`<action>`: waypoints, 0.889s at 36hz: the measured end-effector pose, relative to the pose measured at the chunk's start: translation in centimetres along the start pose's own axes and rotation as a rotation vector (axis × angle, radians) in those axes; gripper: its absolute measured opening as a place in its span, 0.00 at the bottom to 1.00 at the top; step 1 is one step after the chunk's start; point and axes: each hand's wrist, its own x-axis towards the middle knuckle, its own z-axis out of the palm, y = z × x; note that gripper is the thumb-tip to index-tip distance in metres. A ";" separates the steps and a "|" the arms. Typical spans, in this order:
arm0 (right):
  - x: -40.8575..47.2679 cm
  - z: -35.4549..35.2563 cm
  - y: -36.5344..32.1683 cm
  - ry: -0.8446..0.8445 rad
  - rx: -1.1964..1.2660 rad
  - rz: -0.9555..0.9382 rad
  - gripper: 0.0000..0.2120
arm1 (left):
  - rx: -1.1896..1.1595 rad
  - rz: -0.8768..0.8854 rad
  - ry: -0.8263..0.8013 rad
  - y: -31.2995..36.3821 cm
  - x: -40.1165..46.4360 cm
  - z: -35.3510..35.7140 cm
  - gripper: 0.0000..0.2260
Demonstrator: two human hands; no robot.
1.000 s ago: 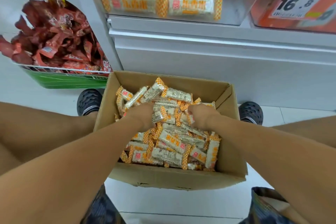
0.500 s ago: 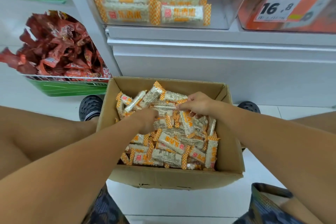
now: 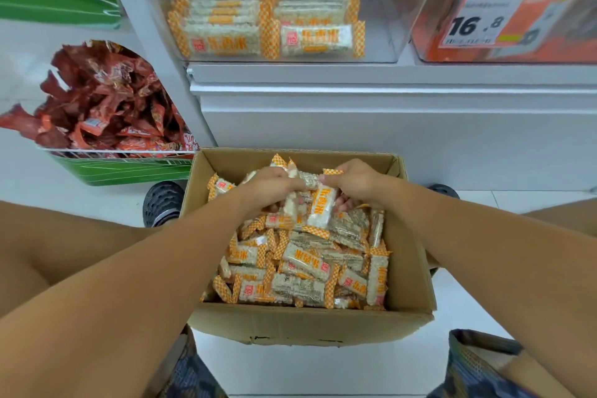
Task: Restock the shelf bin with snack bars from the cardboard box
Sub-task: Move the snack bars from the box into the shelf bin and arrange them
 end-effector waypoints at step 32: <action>-14.1 -9.7 -18.7 0.319 -0.521 -0.901 0.18 | -0.433 0.410 0.011 20.4 -12.8 -6.7 0.29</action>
